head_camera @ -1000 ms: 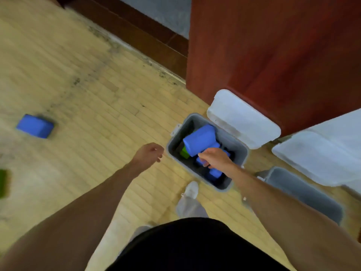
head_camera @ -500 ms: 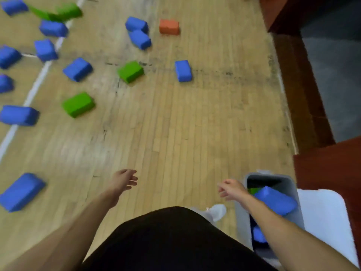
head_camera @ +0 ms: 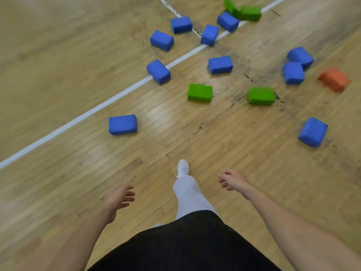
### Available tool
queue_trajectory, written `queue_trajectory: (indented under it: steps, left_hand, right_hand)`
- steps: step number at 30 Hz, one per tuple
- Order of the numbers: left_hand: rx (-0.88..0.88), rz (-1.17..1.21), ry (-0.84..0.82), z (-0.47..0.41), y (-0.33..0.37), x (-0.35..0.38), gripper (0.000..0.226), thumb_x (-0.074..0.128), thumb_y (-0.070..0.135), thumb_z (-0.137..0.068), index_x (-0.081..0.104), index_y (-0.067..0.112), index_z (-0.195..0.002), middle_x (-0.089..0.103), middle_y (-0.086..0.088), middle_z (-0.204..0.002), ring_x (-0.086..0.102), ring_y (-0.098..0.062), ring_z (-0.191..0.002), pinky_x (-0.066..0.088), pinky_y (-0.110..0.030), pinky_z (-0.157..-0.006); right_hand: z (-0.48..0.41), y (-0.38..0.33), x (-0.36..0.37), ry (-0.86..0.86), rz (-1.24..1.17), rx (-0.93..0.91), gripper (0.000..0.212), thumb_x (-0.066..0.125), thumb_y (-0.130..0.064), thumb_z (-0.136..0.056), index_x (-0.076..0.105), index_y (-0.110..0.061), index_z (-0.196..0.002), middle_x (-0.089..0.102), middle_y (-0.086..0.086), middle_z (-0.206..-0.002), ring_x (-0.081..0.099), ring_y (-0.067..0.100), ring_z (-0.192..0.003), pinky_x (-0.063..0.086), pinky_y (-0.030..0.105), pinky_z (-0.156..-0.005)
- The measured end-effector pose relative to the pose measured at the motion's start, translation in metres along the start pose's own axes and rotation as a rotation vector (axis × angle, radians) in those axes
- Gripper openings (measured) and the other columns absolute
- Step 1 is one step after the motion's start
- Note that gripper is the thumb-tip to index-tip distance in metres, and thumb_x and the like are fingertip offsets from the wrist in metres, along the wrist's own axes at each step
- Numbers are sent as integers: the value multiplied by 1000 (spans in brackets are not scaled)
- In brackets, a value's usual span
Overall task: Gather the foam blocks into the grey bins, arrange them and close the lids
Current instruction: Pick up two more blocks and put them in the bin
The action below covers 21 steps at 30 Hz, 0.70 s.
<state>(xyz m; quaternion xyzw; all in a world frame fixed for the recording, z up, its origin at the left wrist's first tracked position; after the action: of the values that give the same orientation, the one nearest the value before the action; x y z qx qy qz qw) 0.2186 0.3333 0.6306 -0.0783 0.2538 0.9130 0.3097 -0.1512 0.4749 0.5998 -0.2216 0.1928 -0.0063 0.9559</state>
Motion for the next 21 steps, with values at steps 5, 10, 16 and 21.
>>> queue_trajectory:
  steps: [5, 10, 16, 21]
  left_hand:
    - [-7, 69, 109, -31, 77, -39, 27, 44, 27, -101, 57, 10, -117, 63, -12, -107, 61, -26, -97, 49, -37, -87]
    - [63, 112, 219, -64, 172, -76, 23, 44, 21, -99, 62, 11, -108, 66, -10, -98, 60, -20, -81, 45, -30, -72]
    - [84, 167, 276, -94, 221, -118, 18, 48, 21, -97, 64, 17, -101, 67, -6, -93, 60, -17, -80, 44, -27, -68]
    - [11, 234, 293, -131, 219, -152, 19, 47, 20, -97, 64, 16, -101, 66, -7, -94, 61, -19, -82, 46, -30, -70]
  right_hand:
    - [-68, -105, 10, -141, 164, -27, 17, 51, -21, -93, 63, -9, -94, 65, 6, -89, 60, 15, -69, 45, 24, -60]
    - [-124, -213, 6, -206, 284, -87, 21, 52, -28, -93, 63, -11, -100, 68, 4, -95, 63, 15, -75, 48, 27, -65]
    - [-159, -325, 16, -197, 407, -196, 18, 52, -23, -95, 64, -10, -98, 68, 7, -94, 59, 14, -69, 46, 25, -61]
    - [-182, -382, 44, -214, 471, -205, 17, 49, -21, -97, 61, -8, -100, 66, 9, -93, 56, 14, -68, 43, 23, -57]
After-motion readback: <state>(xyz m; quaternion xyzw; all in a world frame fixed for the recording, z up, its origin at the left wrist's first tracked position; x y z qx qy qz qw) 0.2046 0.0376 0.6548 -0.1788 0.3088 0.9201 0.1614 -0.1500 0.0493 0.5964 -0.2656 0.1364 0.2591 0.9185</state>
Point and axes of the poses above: each hand's wrist, its own z-axis away from the middle knuckle, its own x-axis out of the palm, y = z × x, the point moved 7 cm from there along -z, towards the middle knuckle
